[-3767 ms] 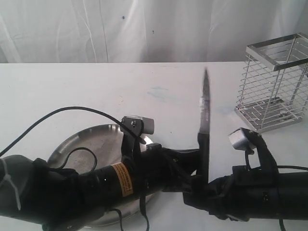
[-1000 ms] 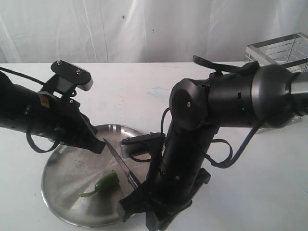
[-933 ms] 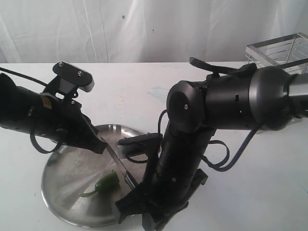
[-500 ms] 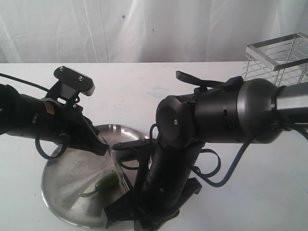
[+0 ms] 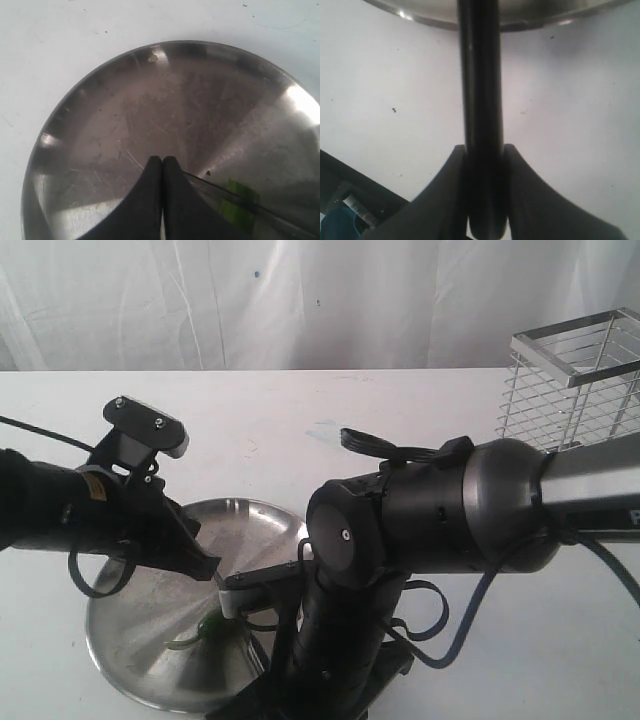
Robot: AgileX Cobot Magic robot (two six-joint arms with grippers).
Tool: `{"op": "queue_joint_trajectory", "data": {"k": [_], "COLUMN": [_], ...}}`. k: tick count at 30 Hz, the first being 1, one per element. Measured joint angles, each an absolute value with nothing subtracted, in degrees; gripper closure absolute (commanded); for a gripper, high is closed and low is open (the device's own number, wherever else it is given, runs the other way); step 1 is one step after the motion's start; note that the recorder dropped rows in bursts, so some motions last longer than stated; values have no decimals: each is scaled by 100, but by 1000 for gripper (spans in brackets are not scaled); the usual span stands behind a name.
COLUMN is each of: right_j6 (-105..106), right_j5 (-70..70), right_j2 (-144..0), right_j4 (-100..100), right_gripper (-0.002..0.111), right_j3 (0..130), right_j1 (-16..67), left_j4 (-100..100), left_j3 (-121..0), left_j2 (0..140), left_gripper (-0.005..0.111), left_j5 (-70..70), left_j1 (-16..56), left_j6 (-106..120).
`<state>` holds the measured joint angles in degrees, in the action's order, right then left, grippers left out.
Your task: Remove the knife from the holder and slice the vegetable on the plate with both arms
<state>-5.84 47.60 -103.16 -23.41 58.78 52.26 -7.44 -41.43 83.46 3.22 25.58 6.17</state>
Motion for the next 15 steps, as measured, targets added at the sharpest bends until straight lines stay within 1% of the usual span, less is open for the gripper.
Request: {"op": "queue_joint_trajectory", "data": {"k": [4,15], "right_j6": [-584,-920], "right_j5": [4689,4393], "right_j2": [-10316,-10324], "right_j4": [-2328,-1956], "right_gripper": [108,108], "right_j3": [5878,5878], "right_j1": [5248,5251], "left_j4": [-744,-758], "left_j3": [-4029,-3898], "left_j2": [8366,8366], "left_gripper": [107,107], "left_j5": [637,689], "left_j1": [2558,2558], "left_j6": [617,617]}}
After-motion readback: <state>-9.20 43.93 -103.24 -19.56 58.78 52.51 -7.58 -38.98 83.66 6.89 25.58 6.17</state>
